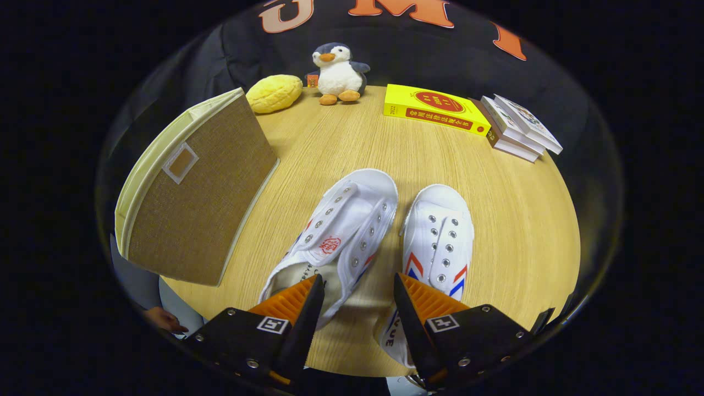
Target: Open the storage box then place both shoes into the box .Put the left shoe in first, then the right shoe, with the right side of both shoes facing outward in a uniform manner.
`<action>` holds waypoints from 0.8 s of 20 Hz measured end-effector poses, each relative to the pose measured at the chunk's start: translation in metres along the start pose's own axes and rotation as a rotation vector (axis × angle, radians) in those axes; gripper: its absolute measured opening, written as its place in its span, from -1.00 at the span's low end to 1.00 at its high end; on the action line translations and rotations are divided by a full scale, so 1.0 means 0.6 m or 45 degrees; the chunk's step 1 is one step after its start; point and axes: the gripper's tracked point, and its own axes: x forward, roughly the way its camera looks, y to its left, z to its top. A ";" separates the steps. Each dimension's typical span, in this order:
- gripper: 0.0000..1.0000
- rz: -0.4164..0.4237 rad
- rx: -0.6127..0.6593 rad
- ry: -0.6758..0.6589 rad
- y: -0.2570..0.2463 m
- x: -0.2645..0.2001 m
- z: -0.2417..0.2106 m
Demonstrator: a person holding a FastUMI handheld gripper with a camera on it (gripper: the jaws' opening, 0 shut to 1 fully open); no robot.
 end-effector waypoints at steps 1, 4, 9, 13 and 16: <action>0.41 -0.020 0.007 -0.016 -0.003 0.006 0.004; 0.12 -0.087 0.056 -0.061 -0.015 0.026 0.022; -0.55 -0.067 0.144 -0.041 -0.002 0.052 0.018; -0.87 -0.082 0.220 -0.075 -0.010 0.051 0.027; -0.98 -0.038 0.256 -0.089 0.000 0.033 0.051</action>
